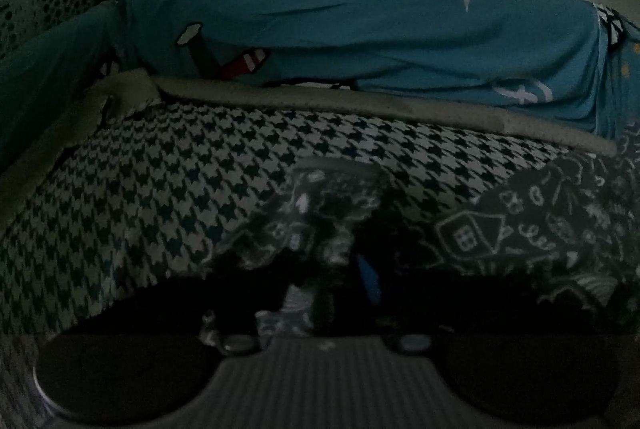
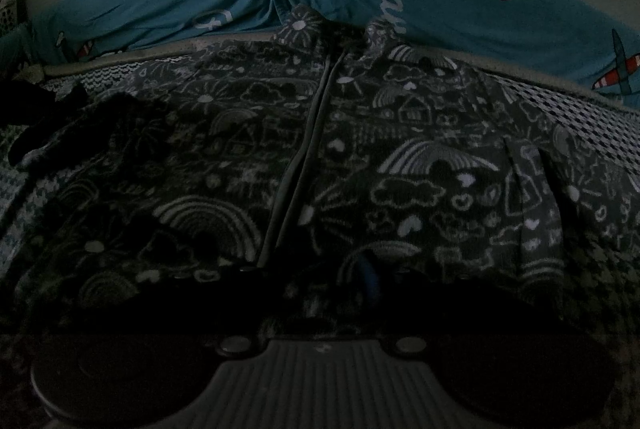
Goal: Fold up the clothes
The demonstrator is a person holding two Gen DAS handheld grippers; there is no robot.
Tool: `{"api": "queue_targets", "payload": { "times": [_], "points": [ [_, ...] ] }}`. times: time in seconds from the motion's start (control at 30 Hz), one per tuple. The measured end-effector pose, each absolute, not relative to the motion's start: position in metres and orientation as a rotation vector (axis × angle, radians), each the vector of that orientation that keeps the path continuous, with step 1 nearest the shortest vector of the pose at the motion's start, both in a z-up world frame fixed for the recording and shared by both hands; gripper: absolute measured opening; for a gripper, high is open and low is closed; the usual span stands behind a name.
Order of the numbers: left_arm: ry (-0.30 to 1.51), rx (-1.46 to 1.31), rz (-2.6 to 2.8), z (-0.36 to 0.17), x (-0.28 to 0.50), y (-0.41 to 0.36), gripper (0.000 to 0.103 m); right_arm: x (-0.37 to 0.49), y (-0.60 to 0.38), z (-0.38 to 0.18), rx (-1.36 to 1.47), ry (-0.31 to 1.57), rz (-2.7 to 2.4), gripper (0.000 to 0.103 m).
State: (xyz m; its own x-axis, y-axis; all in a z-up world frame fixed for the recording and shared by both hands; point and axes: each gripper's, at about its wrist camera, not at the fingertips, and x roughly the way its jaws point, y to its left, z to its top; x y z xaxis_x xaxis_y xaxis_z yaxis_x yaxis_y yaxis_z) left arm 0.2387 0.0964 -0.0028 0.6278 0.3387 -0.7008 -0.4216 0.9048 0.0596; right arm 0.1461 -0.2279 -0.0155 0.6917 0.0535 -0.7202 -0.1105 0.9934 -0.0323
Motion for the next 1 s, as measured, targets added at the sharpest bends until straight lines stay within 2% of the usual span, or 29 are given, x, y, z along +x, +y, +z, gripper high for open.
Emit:
{"api": "queue_targets", "payload": {
  "times": [0.1,0.2,1.0],
  "points": [
    [0.766,-0.097,0.445,-0.001,0.235,0.095,0.016,0.147,-0.228,-0.016,-0.083,0.798,0.092,0.041],
    [0.755,-0.092,0.454,0.002,0.231,0.094,0.015,0.147,-0.227,-0.016,-0.093,0.793,0.093,0.041],
    [0.740,-0.050,0.581,0.024,0.184,0.101,0.014,0.148,-0.226,-0.019,-0.122,0.762,0.088,0.050]
  ]
}}
